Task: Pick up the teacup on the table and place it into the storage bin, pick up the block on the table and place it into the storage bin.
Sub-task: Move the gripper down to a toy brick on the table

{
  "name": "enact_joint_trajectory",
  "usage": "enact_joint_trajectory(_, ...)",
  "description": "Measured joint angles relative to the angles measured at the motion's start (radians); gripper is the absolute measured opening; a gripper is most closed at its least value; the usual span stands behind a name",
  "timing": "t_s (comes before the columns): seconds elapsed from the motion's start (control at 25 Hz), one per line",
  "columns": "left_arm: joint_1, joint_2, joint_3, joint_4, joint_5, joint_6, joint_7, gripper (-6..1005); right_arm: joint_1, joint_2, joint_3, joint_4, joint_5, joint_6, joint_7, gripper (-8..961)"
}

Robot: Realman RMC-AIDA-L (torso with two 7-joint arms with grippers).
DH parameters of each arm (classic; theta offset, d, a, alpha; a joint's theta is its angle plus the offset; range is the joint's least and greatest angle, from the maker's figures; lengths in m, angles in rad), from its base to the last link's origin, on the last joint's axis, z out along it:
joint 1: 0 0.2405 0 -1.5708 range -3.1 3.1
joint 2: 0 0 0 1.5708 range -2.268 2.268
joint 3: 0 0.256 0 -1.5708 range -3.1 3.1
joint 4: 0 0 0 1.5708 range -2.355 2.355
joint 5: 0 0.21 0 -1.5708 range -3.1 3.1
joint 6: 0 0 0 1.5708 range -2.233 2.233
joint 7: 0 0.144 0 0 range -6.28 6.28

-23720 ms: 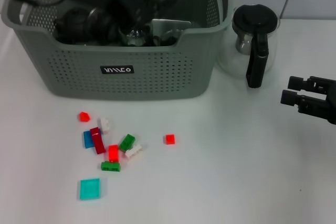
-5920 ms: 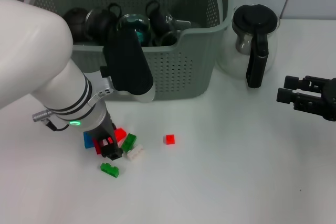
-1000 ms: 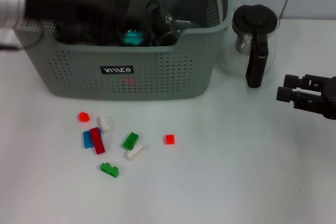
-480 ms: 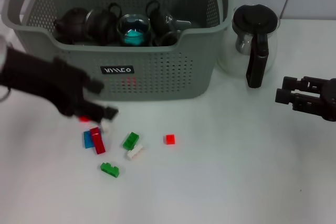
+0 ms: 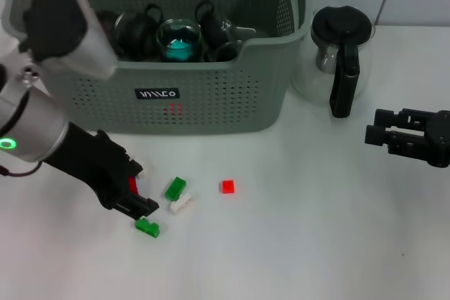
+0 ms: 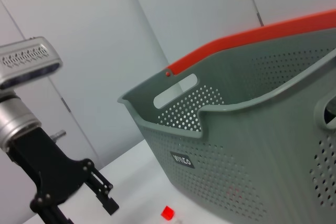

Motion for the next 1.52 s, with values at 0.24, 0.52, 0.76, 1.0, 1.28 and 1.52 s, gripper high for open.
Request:
enact_joint_trajectory(0.24,0.002,-0.001,0.032,-0.002,0.007,-0.02,-0.007,706,-0.004,0.001,0.0,0.0,-0.001,-0.001,0.0,607)
enact_joint_trajectory(0.52,0.004,-0.001,0.049,-0.035,0.04,-0.096,-0.027,706,0.0,0.002,0.0,0.0,-0.001,-0.002,0.0,607)
enact_joint_trajectory(0.76,-0.001,-0.002,0.096,-0.083,0.099,-0.152,-0.074,707,0.007,0.001,0.0,0.0,-0.001,0.003,0.0,607)
enact_joint_trajectory(1.0,0.003,-0.003,0.156,-0.096,0.119,-0.202,-0.11,707,0.008,-0.001,0.0,0.0,-0.001,0.006,0.0,607)
enact_joint_trajectory(1.28,-0.018,0.0,0.164,-0.143,0.19,-0.239,-0.216,707,0.007,0.001,0.001,0.0,0.0,0.008,0.0,607)
enact_joint_trajectory(1.52,-0.031,0.001,0.165,-0.175,0.22,-0.244,-0.324,707,0.008,-0.001,0.001,0.0,0.0,0.009,0.001,607)
